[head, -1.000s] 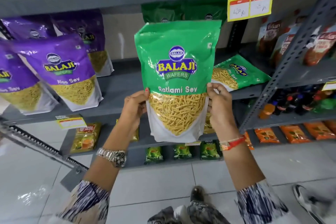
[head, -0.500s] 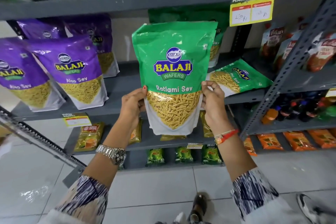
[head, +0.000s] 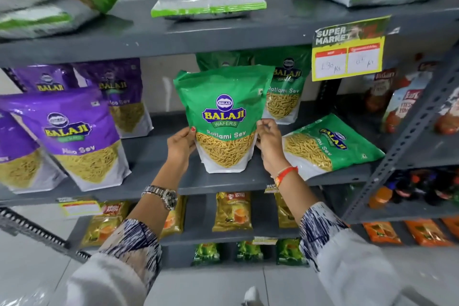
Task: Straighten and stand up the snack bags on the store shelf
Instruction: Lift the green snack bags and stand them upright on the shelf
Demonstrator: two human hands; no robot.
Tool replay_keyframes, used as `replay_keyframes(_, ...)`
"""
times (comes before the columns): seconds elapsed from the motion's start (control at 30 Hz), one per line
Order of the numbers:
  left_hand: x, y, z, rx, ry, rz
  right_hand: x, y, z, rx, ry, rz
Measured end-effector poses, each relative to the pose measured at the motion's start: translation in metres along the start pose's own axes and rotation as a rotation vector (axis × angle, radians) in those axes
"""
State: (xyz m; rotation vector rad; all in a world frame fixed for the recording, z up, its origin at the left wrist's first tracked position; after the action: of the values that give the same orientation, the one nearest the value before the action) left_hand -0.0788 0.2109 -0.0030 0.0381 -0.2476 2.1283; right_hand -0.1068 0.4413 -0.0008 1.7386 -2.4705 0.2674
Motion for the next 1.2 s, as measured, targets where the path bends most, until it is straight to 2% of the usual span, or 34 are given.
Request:
replay_keyframes(0.27,0.003,0.032,-0.027,0.008,-0.1,0.075,0.014,0.025,0.017,-0.016,-0.03,-0.029)
replay_keyframes(0.3,-0.001,0.031,-0.025,0.027,-0.169,0.131,0.014,0.026,0.016,-0.028,-0.034,-0.021)
replay_keyframes(0.4,-0.022,0.02,-0.009,0.172,-0.447,0.442,0.009,0.028,0.011,-0.07,-0.029,0.035)
replay_keyframes(0.47,-0.024,0.0,0.005,0.325,-0.434,0.581,-0.01,0.023,0.001,-0.139,-0.012,0.131)
replay_keyframes(0.5,-0.014,-0.011,0.01,0.396,-0.398,0.575,-0.024,0.02,-0.005,-0.178,0.003,0.189)
replay_keyframes(0.6,0.04,-0.049,0.015,0.513,-0.299,0.387,-0.078,0.013,-0.019,-0.227,0.086,0.396)
replay_keyframes(0.7,0.098,-0.076,0.005,0.626,-0.077,0.139,-0.138,0.009,-0.019,-0.257,0.06,0.703)
replay_keyframes(0.77,0.14,-0.078,-0.008,0.682,0.13,-0.053,-0.17,0.01,-0.011,-0.195,0.073,0.846)
replay_keyframes(0.83,0.181,-0.075,-0.017,0.64,0.283,-0.21,-0.196,0.008,0.003,-0.091,0.082,0.939)
replay_keyframes(0.93,0.233,-0.055,-0.024,0.542,0.537,-0.302,-0.218,0.001,0.04,0.097,0.112,0.955)
replay_keyframes(1.0,0.259,-0.037,-0.036,0.468,0.757,-0.342,-0.216,0.001,0.07,0.254,0.142,0.859)
replay_keyframes(1.07,0.274,-0.02,-0.055,0.316,0.906,-0.449,-0.212,0.002,0.085,0.345,0.14,0.766)
replay_keyframes(1.13,0.283,-0.011,-0.071,0.172,0.865,-0.56,-0.211,0.005,0.087,0.355,0.179,0.751)
replay_keyframes(1.2,0.292,-0.002,-0.086,0.095,0.794,-0.603,-0.213,0.01,0.084,0.345,0.225,0.762)
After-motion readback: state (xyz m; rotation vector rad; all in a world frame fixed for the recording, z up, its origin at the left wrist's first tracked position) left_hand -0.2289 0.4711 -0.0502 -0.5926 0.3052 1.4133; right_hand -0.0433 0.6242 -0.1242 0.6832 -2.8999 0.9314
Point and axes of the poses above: each hand's wrist, its own y-axis towards the middle knuckle, its own x-axis out of the palm, z = x × y, the point moved 8 cm from there along y, towards the middle knuckle, and after that the axes turned 13 degrees about z, right-handed, at the moved point
